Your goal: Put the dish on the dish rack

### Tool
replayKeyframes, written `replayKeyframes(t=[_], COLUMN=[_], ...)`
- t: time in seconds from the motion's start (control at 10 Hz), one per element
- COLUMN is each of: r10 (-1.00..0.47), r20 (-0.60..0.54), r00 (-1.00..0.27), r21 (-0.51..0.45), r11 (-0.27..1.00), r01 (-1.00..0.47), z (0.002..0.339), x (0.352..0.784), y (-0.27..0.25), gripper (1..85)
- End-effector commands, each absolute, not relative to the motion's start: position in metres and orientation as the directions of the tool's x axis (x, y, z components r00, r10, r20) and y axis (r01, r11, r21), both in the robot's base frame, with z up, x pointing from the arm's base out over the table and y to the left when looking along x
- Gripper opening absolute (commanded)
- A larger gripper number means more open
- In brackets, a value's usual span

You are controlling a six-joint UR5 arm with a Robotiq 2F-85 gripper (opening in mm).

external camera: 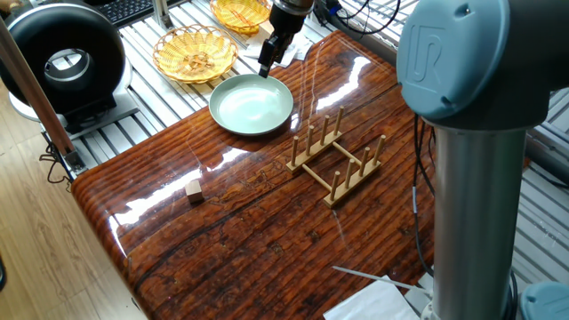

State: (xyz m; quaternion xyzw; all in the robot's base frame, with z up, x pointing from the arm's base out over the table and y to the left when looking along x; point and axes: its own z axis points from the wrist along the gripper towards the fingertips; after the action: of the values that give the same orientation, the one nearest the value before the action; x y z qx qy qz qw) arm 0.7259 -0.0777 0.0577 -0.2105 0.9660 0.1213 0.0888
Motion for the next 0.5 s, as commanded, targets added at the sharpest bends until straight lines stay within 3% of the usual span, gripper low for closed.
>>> replayKeyframes(t=[0.0, 0.4], r10=[-0.407, -0.424], r20=[-0.227, -0.233], r00=[-0.885, -0.875], r21=[0.186, 0.119], r11=[0.874, 0.881], r01=[-0.449, -0.458], z=[0.058, 0.056], x=[0.727, 0.736], y=[-0.082, -0.097], gripper=[72.3, 72.3])
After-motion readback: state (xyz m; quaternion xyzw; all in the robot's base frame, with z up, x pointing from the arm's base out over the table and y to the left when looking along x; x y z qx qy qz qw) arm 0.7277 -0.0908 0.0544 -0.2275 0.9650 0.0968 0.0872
